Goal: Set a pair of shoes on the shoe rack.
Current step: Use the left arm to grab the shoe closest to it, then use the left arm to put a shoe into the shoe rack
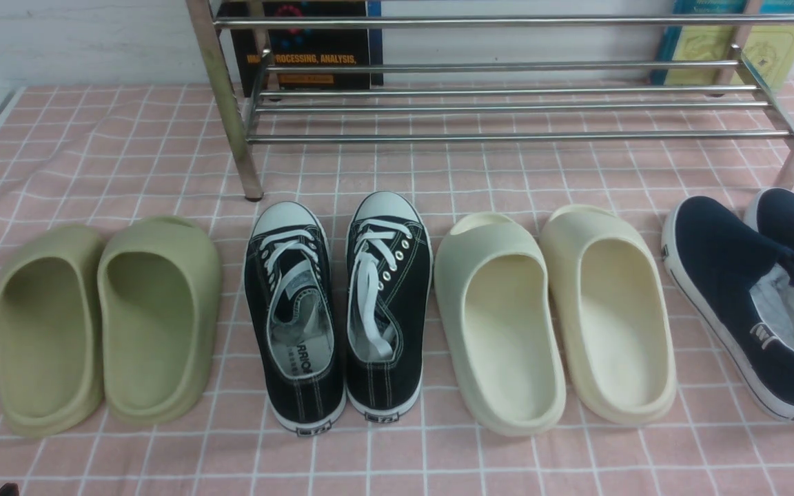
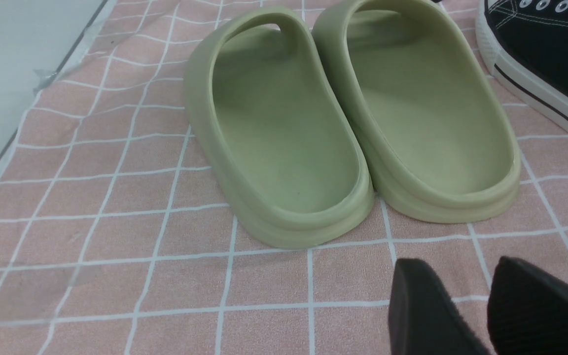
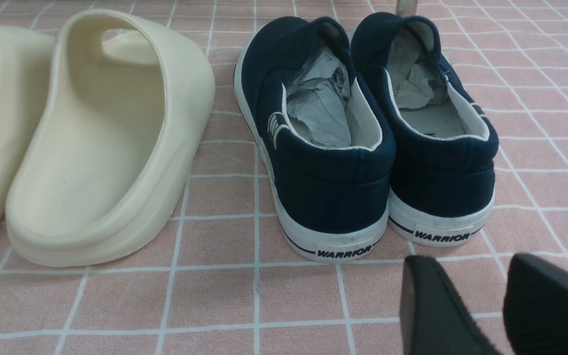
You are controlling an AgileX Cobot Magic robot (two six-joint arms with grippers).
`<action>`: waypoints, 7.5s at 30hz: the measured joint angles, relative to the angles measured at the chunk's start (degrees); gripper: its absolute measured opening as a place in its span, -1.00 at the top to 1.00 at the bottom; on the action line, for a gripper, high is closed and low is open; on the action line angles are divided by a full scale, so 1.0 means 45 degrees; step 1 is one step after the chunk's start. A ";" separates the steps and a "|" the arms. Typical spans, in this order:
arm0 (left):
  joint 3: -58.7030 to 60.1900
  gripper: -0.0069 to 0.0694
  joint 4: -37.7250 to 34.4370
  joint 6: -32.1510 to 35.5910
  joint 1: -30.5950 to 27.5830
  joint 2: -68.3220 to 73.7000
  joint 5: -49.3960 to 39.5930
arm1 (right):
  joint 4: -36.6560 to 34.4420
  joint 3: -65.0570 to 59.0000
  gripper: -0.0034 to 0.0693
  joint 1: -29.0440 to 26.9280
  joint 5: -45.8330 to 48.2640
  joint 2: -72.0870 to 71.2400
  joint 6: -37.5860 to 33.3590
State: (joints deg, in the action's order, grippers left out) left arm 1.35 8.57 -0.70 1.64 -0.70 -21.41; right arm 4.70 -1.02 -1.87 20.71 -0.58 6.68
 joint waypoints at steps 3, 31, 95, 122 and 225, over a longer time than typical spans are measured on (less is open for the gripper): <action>0.0000 0.19 0.0000 0.0000 0.0000 0.0000 0.0000 | 0.0000 0.0000 0.25 0.0000 0.0000 0.0000 0.0000; 0.0000 0.19 -0.0105 0.0000 0.0000 0.0000 0.0050 | 0.0002 0.0000 0.25 0.0000 0.0000 0.0000 0.0000; -1.4207 0.21 0.1752 -0.3450 0.4053 1.5860 -0.8667 | 0.0000 0.0000 0.25 0.0000 0.0000 0.0000 0.0000; -1.4686 0.74 -0.2050 -0.4133 0.4588 2.2421 -0.4864 | 0.0018 0.0000 0.25 0.0000 0.0000 0.0000 0.0000; -1.9919 0.80 -0.0631 -0.2485 0.4678 2.4154 -0.4962 | -0.0005 0.0000 0.25 0.0000 0.0000 0.0000 0.0000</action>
State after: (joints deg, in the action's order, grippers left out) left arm -88.28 5.73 -11.88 22.69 108.00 -43.74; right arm 4.68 -1.02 -1.87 20.71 -0.58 6.68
